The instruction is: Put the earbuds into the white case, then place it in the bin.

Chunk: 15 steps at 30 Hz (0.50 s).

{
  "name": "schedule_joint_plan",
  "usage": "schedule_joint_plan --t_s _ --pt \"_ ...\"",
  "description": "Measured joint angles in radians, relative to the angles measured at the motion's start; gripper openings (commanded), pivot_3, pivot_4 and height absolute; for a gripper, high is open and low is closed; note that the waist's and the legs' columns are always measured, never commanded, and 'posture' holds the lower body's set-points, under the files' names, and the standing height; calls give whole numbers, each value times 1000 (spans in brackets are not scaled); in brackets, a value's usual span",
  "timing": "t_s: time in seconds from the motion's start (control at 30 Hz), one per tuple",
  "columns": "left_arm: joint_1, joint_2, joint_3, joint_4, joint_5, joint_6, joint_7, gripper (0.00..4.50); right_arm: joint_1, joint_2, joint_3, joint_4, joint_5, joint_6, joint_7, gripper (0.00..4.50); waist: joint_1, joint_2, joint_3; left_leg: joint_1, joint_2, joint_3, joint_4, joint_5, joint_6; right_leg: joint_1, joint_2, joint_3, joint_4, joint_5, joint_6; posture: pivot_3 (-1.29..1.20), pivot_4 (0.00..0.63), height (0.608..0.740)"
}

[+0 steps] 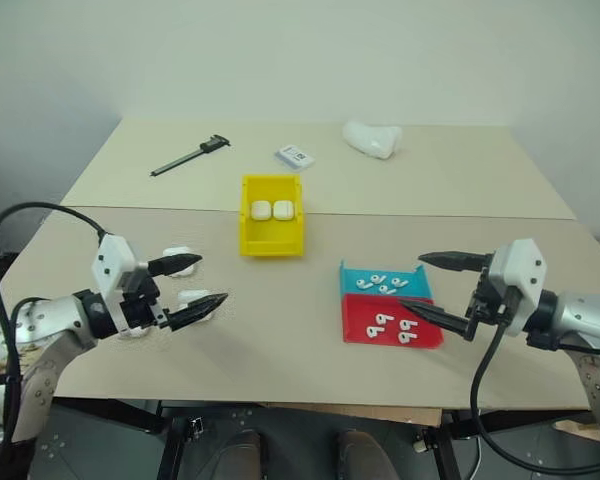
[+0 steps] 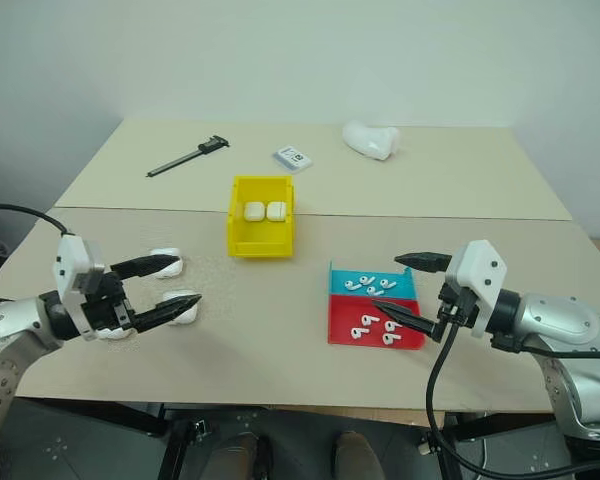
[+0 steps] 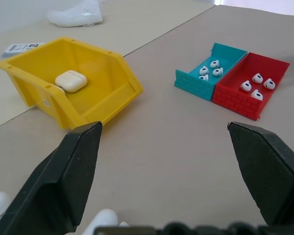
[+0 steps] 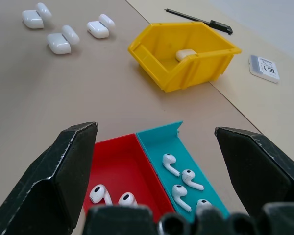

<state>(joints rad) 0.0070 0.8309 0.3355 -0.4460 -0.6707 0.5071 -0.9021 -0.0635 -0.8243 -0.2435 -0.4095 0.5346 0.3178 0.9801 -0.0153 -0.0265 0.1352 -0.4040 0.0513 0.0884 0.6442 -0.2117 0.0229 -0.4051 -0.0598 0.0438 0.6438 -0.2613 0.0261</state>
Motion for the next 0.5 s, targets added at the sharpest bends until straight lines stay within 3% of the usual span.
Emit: schedule_joint_plan --t_s 0.5 --pt "67 10 105 -144 -115 177 101 4453 1 21 2 1 0 0 0 4453 2 0 1 0 0 0 0 0 0 0 0 0 0 0 0 0 150 740"
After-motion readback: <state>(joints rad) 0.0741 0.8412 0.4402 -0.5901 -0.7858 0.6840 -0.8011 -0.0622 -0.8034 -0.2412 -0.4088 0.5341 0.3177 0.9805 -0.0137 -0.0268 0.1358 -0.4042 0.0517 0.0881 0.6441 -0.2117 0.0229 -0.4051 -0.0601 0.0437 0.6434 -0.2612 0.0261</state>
